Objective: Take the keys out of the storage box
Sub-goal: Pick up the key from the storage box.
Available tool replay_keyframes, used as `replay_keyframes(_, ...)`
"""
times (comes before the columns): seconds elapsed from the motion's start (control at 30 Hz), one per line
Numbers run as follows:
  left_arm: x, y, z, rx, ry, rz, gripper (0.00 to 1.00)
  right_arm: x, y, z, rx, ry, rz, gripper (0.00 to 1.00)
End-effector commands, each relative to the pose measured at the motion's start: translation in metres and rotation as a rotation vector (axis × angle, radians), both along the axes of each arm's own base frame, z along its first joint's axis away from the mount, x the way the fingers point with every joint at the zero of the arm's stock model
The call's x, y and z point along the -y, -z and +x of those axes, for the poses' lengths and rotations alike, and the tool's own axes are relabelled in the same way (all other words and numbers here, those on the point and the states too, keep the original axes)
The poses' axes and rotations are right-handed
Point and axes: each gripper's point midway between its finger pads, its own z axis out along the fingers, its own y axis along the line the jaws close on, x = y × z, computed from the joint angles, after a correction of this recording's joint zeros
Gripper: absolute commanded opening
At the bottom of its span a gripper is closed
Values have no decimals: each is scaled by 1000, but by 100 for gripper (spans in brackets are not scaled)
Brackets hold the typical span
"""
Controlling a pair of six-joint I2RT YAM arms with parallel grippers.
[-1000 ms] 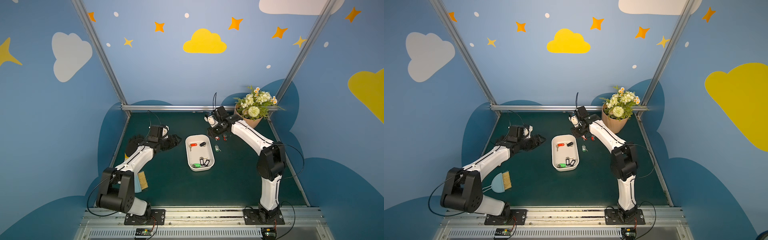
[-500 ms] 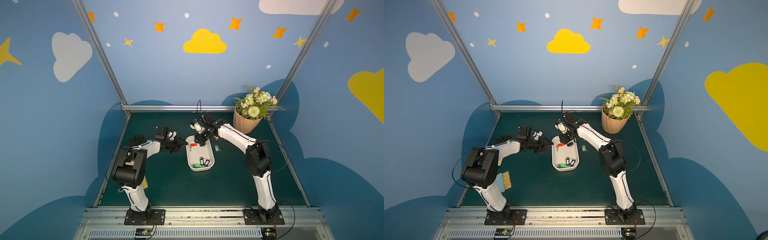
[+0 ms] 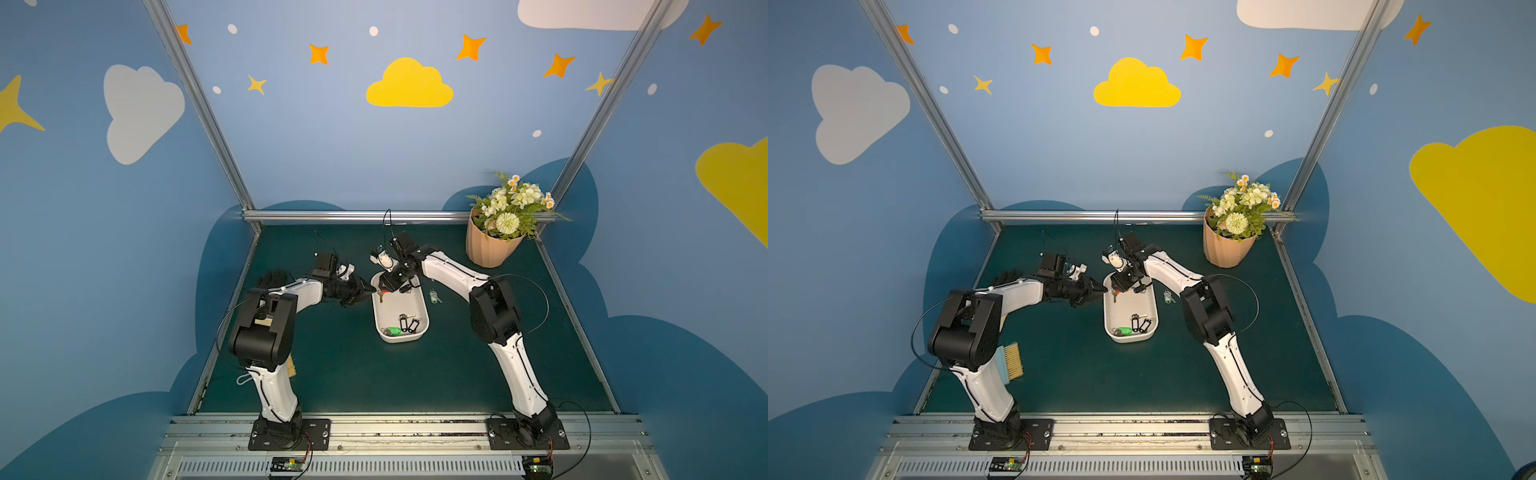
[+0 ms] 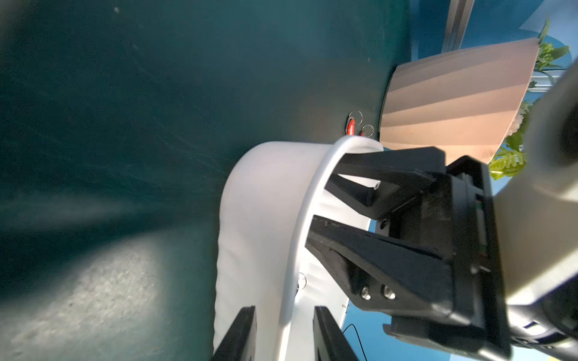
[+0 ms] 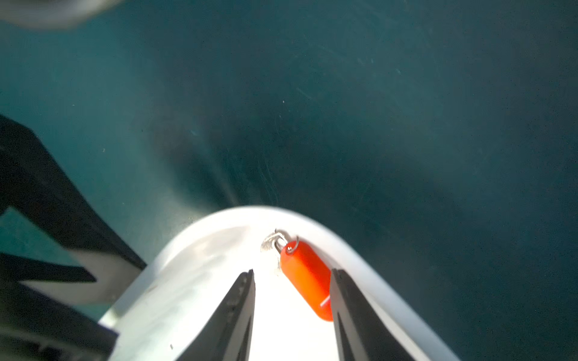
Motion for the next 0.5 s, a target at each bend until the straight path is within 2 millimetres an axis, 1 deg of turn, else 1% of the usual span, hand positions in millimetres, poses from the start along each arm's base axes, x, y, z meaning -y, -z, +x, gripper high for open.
replay_keyframes(0.0,3,0,0,-5,20,3,32,-16,-1,3,13,-36,60,41)
replay_keyframes(0.13,4,2,0,-8,22,6,28,-21,5,4,1,-36,82,38)
replay_keyframes(0.27,5,4,0,-13,25,9,24,-23,11,4,-11,-36,91,37)
replay_keyframes(0.47,7,5,1,-11,29,12,21,-23,13,7,-15,-15,94,37)
